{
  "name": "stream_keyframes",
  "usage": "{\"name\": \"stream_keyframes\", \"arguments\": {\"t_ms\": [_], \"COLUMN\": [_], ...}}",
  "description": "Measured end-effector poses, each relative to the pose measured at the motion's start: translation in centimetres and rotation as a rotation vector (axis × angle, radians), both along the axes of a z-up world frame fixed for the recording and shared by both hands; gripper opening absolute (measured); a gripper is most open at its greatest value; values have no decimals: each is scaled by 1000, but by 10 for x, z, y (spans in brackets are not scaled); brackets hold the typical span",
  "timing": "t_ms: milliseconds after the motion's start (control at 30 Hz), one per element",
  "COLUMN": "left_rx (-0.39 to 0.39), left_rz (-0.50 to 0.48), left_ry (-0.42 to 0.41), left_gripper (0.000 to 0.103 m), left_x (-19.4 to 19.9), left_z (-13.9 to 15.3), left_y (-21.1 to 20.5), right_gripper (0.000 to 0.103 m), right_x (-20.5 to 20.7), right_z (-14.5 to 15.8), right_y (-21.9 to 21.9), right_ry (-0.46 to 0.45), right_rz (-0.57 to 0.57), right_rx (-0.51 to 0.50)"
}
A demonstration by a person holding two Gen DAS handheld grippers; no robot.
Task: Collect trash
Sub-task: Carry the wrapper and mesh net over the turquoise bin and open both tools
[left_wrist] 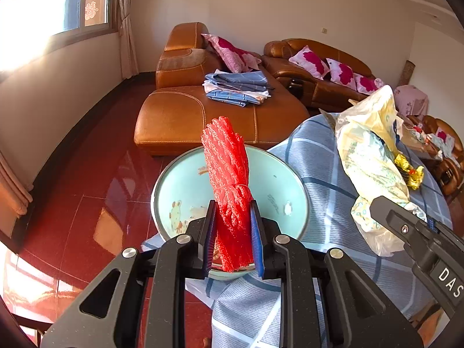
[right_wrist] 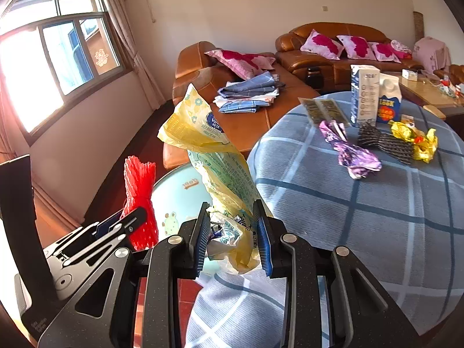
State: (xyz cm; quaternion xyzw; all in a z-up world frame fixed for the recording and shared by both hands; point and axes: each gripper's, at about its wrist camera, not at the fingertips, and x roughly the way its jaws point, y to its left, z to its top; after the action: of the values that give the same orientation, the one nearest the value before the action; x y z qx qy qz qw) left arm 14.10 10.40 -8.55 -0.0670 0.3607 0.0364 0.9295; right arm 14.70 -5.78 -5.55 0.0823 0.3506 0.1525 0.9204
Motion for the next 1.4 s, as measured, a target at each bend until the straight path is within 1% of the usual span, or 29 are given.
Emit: {"name": "stream_keyframes", "arguments": {"t_ms": [400, 767, 1033, 1267, 1300, 1333, 1367, 1400], "left_rx": [5, 6, 5, 1, 4, 9, 14, 19], "left_rz": [36, 51, 58, 60, 62, 64, 68, 77], "left_ry": [53, 129, 173, 191, 190, 188, 186, 181], "left_gripper": [21, 21, 21, 25, 27, 38, 56, 64], "left_x": [31, 69, 84, 85, 86, 85, 84, 83], "left_z": [-21, -46, -61, -66, -65, -64, -63, -61], "left_y": [16, 24, 30, 34, 34, 34, 34, 34], "right_gripper": [31, 31, 33, 35, 35, 35, 37, 37], "right_x": [44, 83, 99, 101, 100, 97, 95, 92], "right_z": [-21, -53, -67, -69, -67, -64, -60, -57], "right_y": [21, 40, 47, 48, 46, 43, 40, 37], "right_ry": [73, 168, 213, 214, 210, 200, 188, 178], "right_rz": [28, 55, 72, 83, 79, 72, 66, 63], "right_rx": [8, 15, 24, 50, 54, 60, 68, 75]}}
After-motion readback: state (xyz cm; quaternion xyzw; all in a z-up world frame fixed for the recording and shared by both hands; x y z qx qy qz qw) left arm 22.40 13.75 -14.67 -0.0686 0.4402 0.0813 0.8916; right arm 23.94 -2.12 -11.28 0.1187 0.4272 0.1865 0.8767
